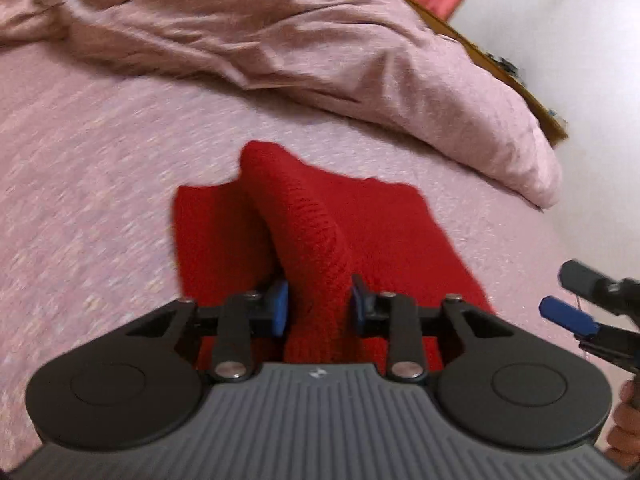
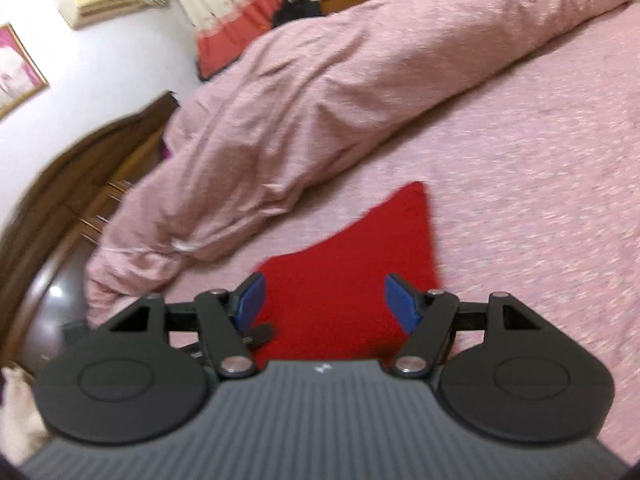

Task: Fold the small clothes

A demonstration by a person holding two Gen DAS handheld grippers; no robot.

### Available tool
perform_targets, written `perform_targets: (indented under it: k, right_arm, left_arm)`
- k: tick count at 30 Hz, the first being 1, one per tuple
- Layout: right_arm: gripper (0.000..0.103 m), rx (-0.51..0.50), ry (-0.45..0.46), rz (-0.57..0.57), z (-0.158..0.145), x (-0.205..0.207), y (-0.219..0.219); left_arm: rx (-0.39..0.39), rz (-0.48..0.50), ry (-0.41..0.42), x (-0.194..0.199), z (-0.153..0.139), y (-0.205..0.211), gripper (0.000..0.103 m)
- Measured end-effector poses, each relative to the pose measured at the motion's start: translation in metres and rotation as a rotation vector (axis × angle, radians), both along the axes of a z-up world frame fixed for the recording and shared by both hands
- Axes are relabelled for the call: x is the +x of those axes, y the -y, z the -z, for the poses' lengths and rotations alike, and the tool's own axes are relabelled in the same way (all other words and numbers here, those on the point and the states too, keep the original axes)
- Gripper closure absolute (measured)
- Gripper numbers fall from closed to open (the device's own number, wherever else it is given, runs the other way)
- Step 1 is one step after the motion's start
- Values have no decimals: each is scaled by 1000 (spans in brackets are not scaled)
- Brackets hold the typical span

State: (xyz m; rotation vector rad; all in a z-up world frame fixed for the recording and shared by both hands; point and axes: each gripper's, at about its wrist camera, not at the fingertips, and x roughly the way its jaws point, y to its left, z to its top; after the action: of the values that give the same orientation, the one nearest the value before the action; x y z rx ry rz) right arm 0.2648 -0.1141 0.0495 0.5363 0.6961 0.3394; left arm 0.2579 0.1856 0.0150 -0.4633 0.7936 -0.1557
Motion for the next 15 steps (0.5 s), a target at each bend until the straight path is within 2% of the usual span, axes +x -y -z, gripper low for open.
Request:
perform_targets:
  k: [3, 5, 6, 7, 9, 10, 11, 15]
  right_arm:
    - [34, -7, -52, -19, 22, 12, 2]
    - [34, 0, -85, -43, 39, 18, -2]
    - [34, 7, -106, -50, 48, 21, -4]
    - [34, -1, -112, -43, 55, 22, -6]
    - [28, -35, -101, -40, 65, 23, -10]
    - [27, -21, -102, -45, 69, 23, -9]
    - [25, 0, -107, -48, 72, 24, -7]
    - [23, 63, -142, -78, 80, 35, 5]
  left_arm:
    - [-16, -34, -12, -10, 12, -14, 67]
    - [-54, -60, -7, -12, 19, -23, 66]
    - [-72, -81, -4, -13, 23, -25, 56]
    - [-74, -107, -5, -13, 26, -26, 33]
    - [-34, -174, -12, -12, 34, -25, 5]
    - [-18, -195, -9, -14, 39, -24, 2]
    - [-35, -193, 4, -15, 42, -25, 2]
    - [-170, -188, -20, -10, 54, -37, 0]
